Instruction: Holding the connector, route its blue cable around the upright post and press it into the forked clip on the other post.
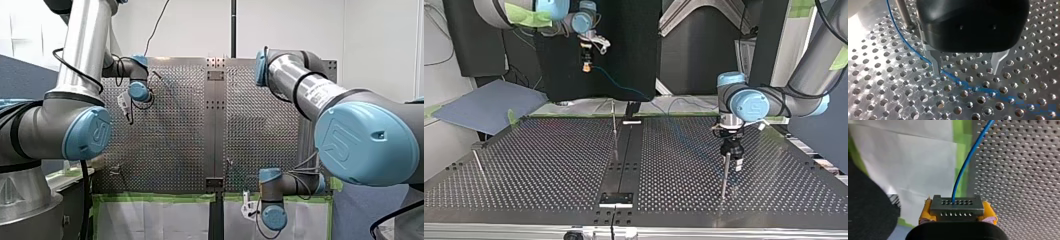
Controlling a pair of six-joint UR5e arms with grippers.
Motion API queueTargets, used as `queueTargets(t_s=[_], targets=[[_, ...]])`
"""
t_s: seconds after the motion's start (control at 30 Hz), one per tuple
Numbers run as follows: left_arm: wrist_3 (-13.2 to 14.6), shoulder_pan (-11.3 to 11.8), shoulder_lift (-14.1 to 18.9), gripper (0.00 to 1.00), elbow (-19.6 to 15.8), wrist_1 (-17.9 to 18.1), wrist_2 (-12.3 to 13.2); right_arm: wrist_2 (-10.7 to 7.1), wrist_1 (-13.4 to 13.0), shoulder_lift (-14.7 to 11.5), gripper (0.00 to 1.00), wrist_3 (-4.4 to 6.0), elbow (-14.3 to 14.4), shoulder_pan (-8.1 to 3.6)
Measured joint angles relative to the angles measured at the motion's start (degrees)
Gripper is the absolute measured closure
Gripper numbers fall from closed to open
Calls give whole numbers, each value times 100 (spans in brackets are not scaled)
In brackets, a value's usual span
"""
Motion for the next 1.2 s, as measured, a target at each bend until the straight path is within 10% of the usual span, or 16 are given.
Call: queueTargets(t_s=[0.63,1.2], targets=[[-2,3,0,0,-3,-8,4,173,23,834,100,1,-49,-22],[-9,11,0,0,-6,-16,4,187,660,81,100,9,-48,-37]])
